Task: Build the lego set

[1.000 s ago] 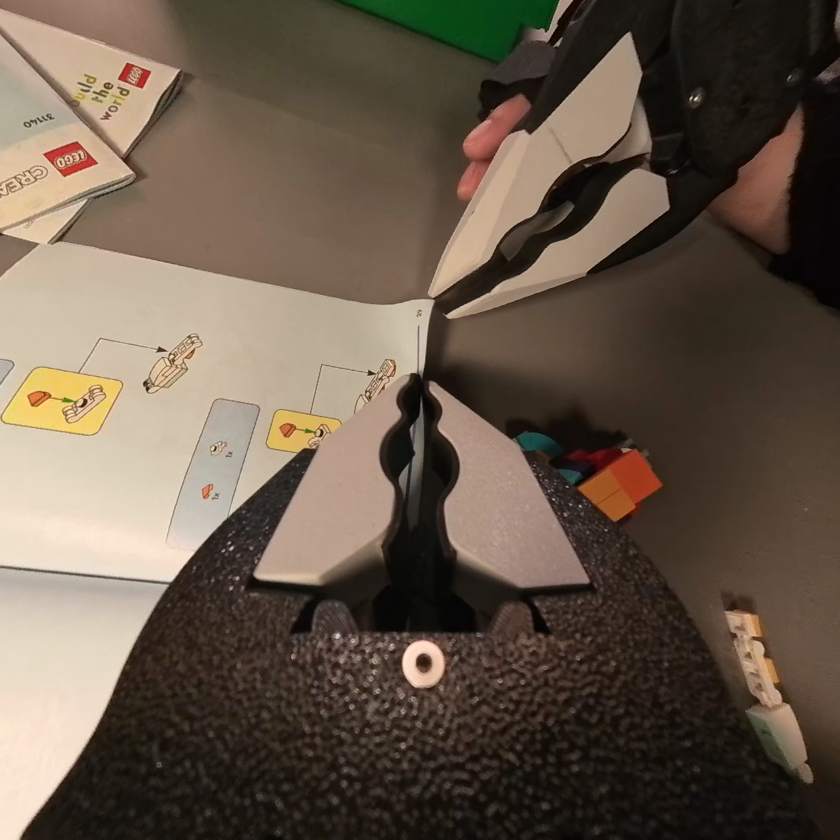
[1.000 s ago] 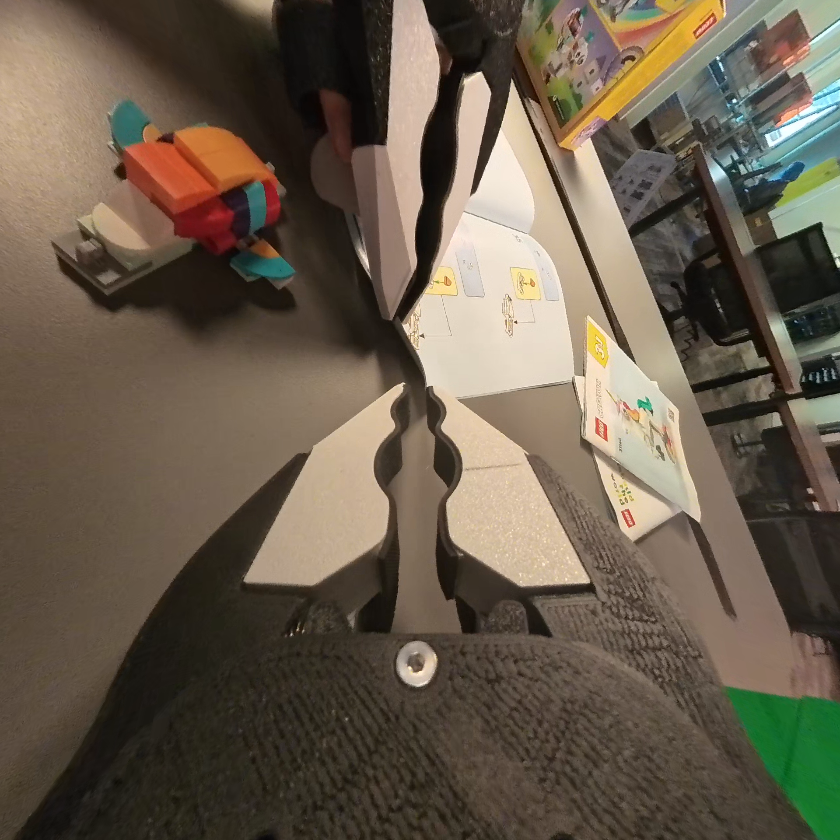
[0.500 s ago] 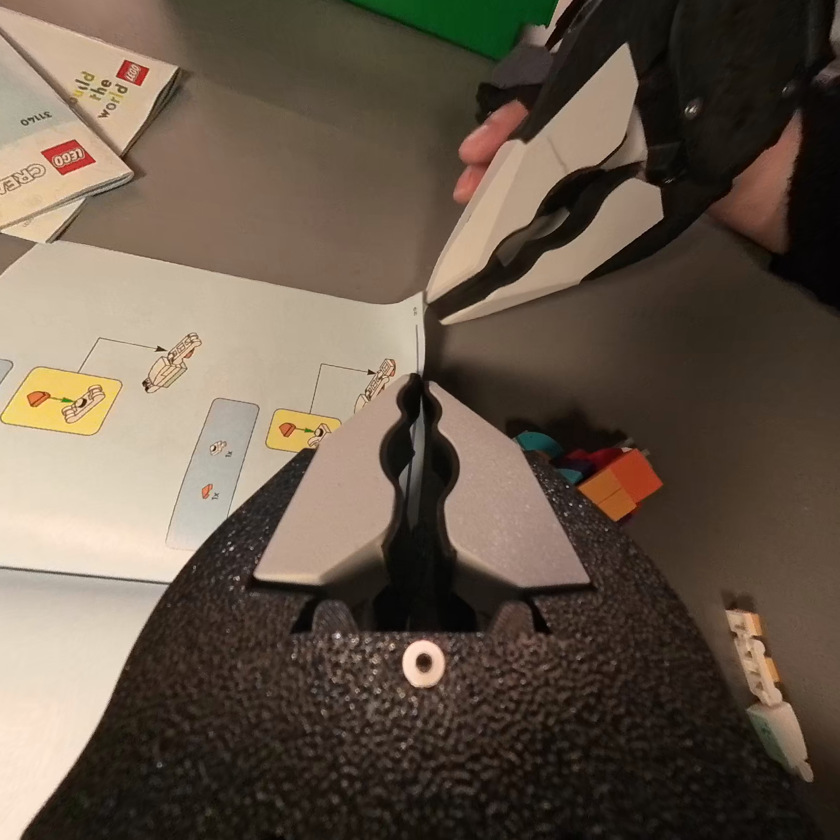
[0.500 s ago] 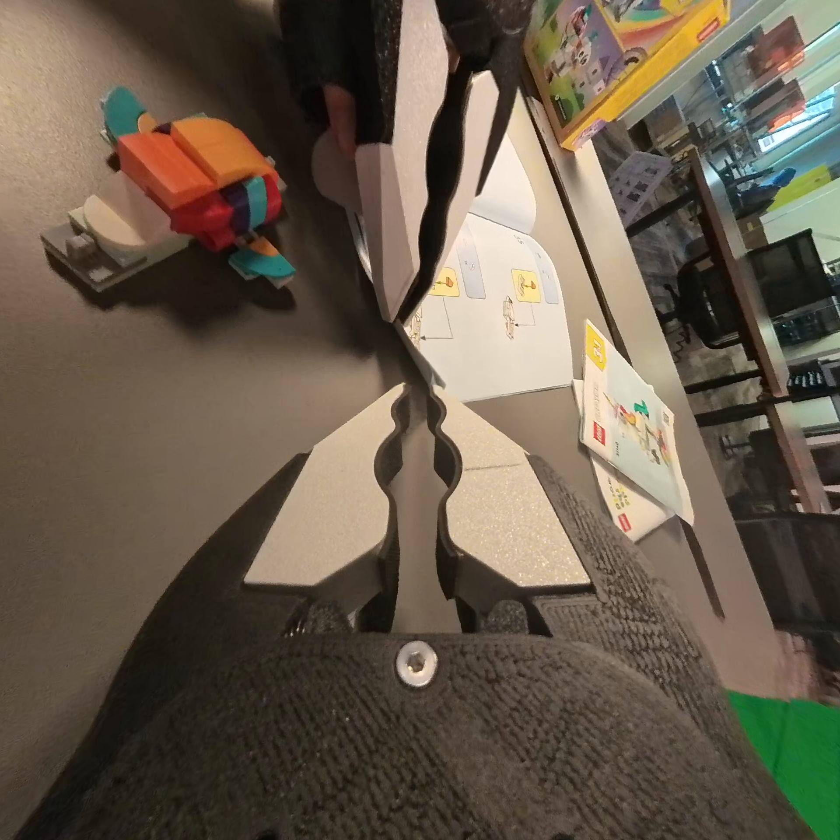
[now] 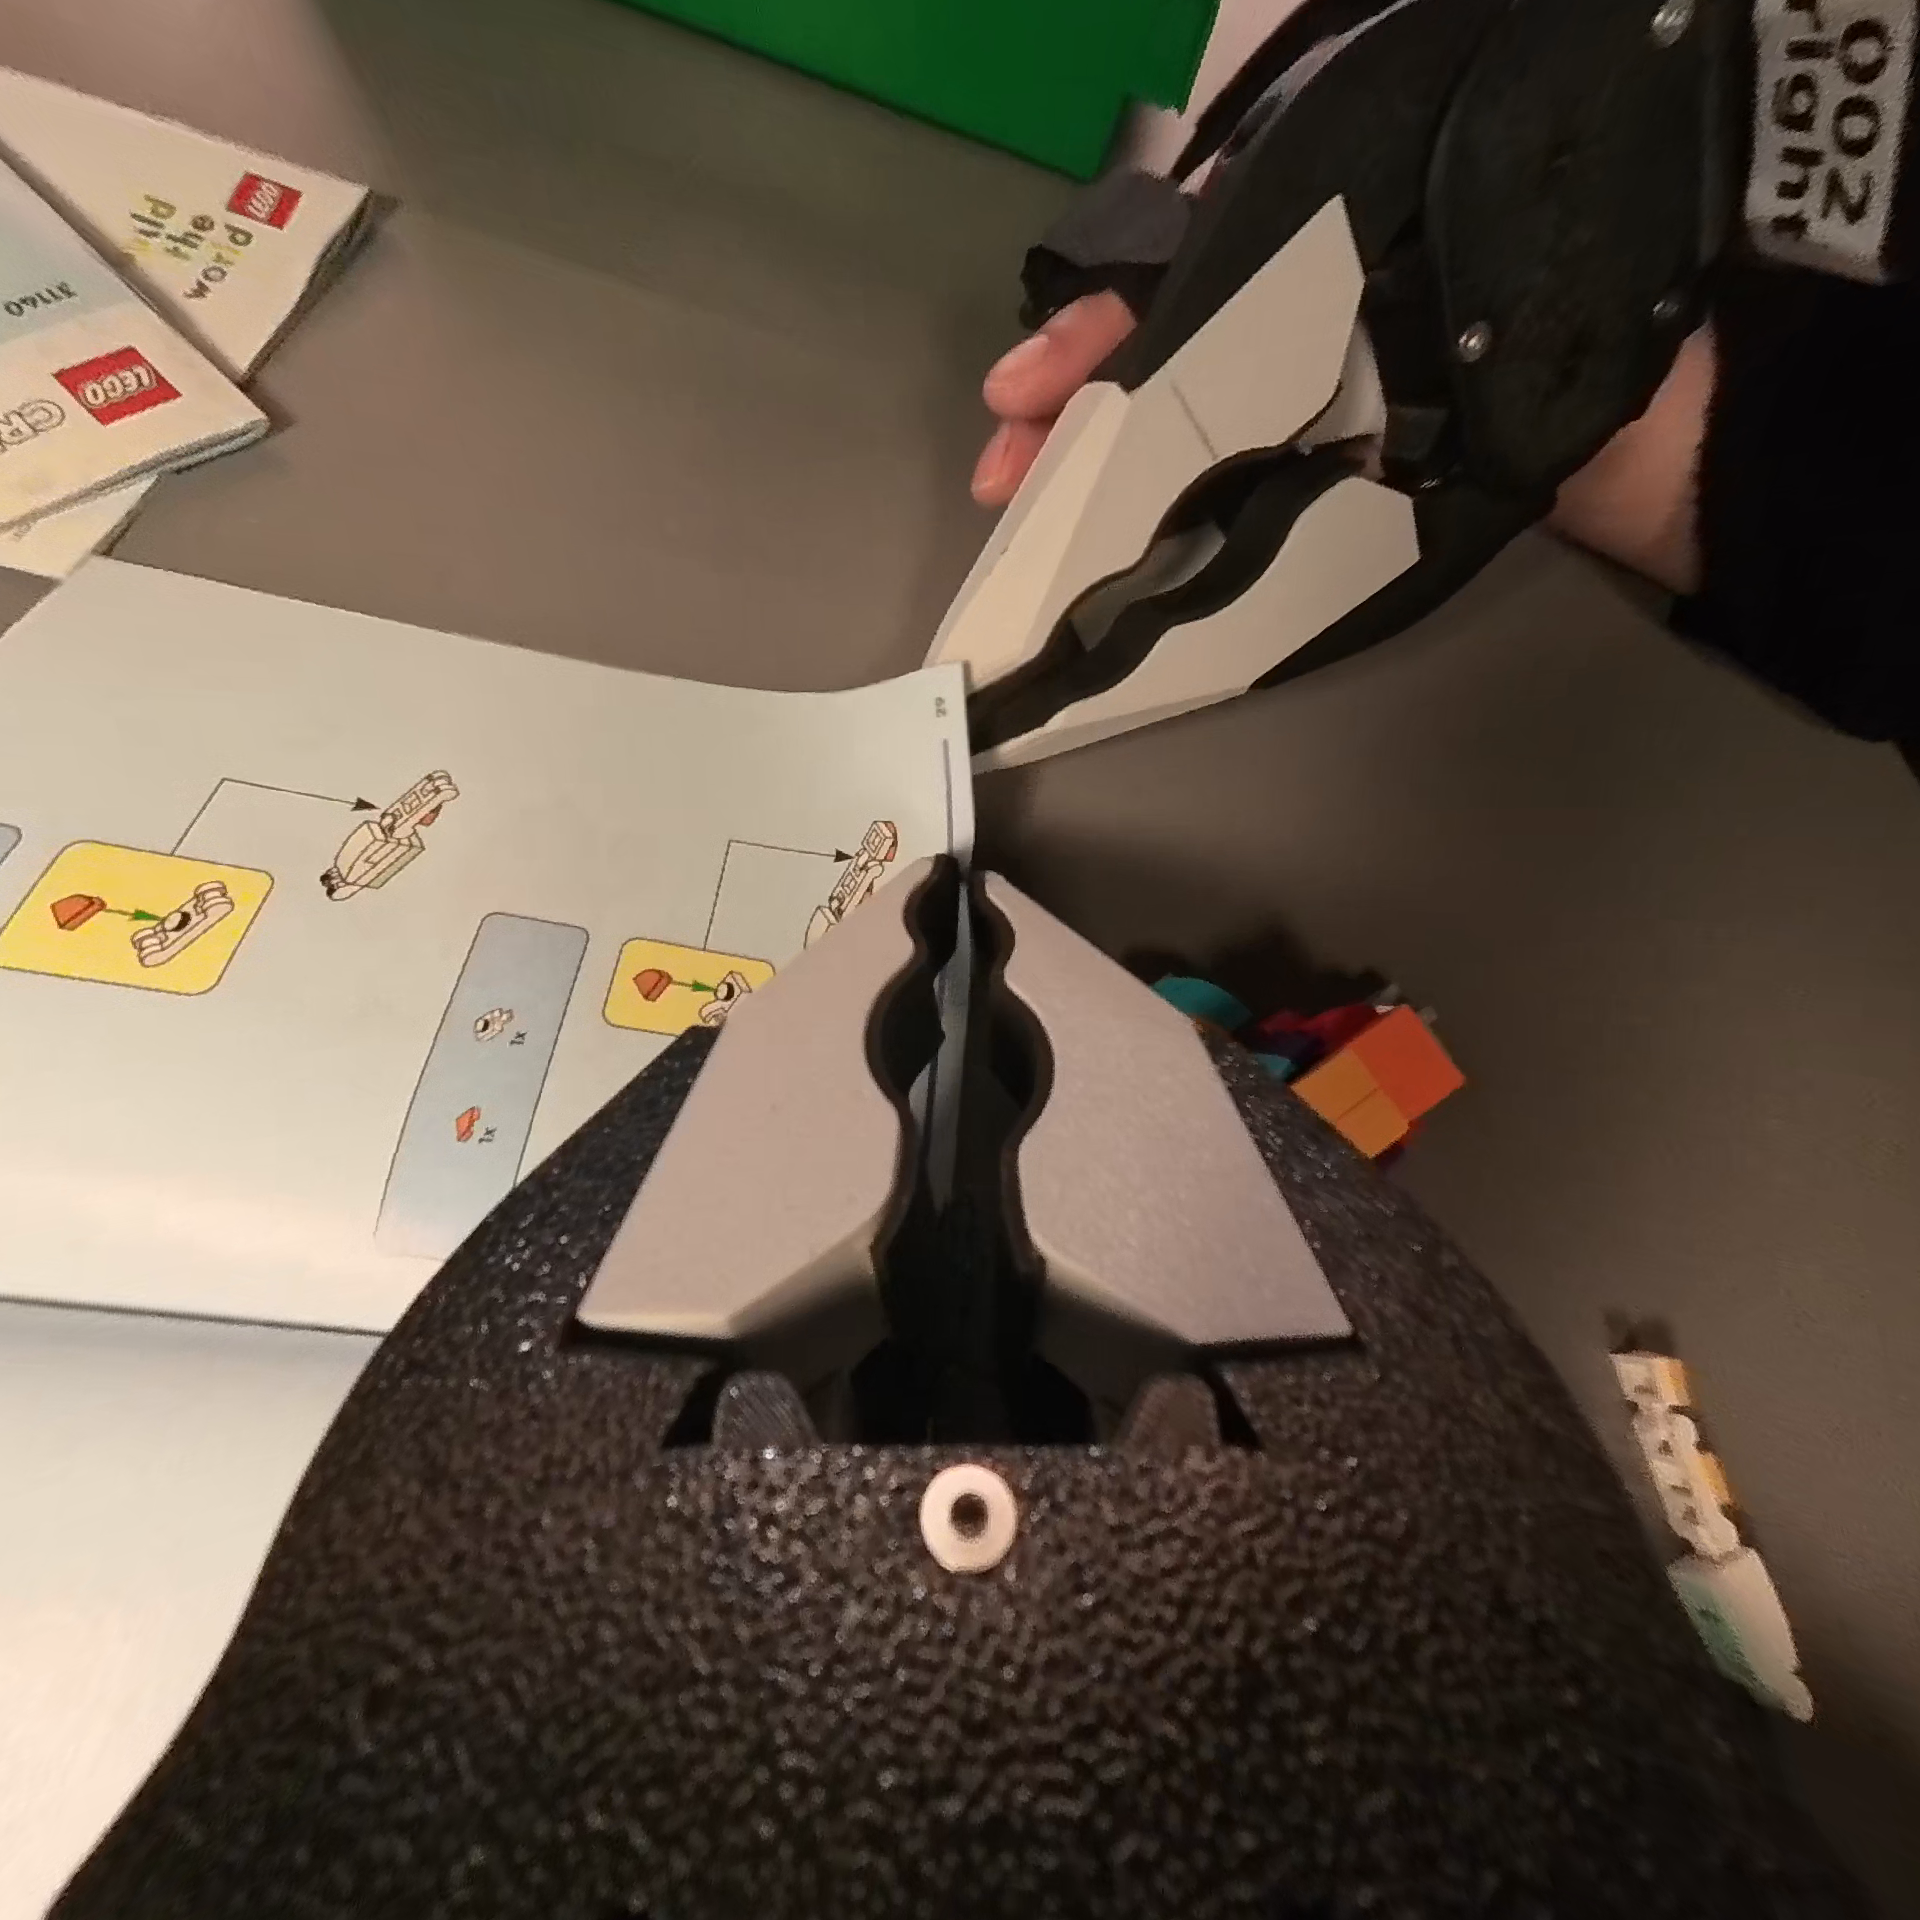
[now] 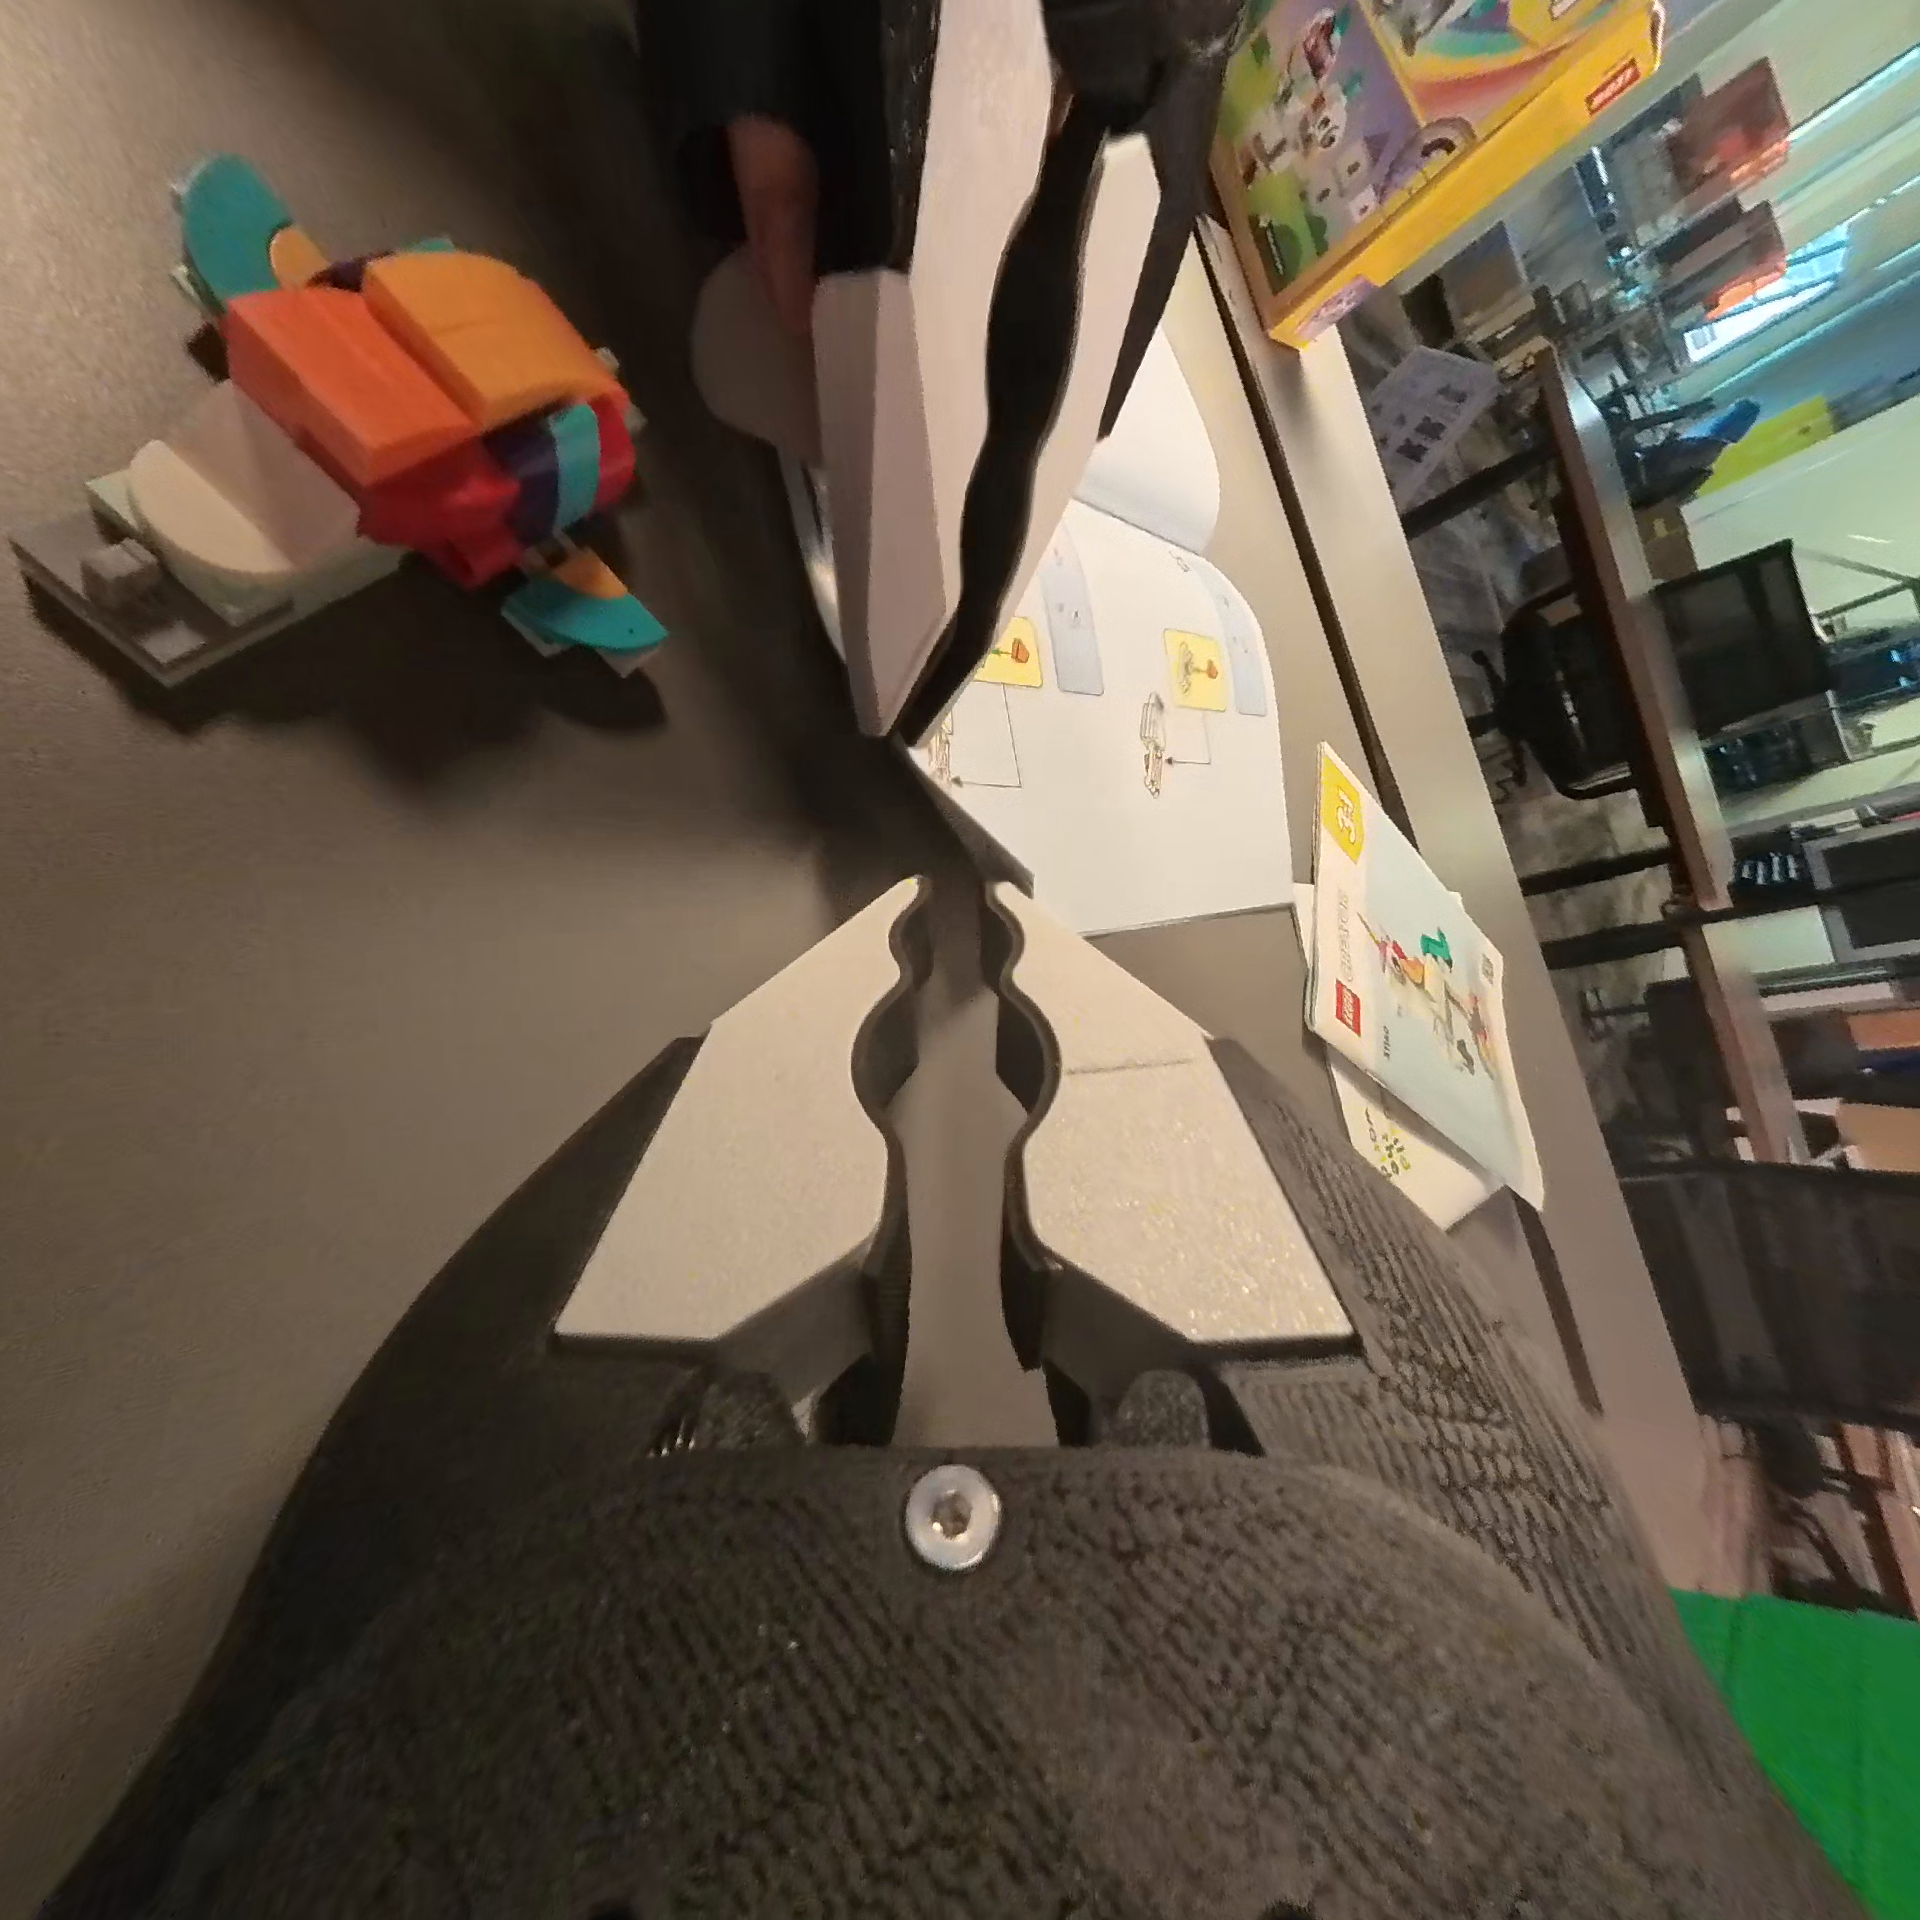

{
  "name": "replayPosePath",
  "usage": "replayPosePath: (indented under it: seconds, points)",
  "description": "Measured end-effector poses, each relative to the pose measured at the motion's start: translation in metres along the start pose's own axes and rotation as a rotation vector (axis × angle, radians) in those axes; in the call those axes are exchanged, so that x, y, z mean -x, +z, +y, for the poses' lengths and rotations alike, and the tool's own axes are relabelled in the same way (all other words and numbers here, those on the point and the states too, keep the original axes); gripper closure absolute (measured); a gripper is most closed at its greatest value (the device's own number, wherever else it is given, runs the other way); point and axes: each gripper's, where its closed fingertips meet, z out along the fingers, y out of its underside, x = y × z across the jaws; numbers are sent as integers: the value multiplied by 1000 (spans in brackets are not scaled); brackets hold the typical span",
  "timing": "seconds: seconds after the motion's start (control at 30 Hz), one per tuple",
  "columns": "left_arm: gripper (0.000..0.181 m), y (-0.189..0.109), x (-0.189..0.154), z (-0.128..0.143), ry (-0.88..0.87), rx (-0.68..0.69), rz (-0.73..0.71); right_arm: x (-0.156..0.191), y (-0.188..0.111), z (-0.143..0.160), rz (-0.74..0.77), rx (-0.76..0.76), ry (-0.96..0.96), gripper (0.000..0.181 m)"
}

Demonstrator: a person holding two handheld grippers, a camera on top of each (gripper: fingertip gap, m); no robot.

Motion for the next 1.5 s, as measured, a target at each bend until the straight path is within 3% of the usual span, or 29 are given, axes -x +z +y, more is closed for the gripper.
replayPosePath:
  seconds: [0.03, 0.53, 1.1, 1.5]
  points:
    - [181, -1, 0, -1, -5, -10, 7, 0, 0, 0, 3, 2, -1, 174]
    - [181, -7, 4, -7, -64, -64, 15, -12, -4, 6, 31, 4, 115, 158]
    - [181, -5, 2, -5, -56, -45, 21, -15, -9, -7, 64, -57, 50, 181]
    - [181, -6, 2, -6, -62, -51, 27, -19, -10, -10, 110, -57, -7, 181]
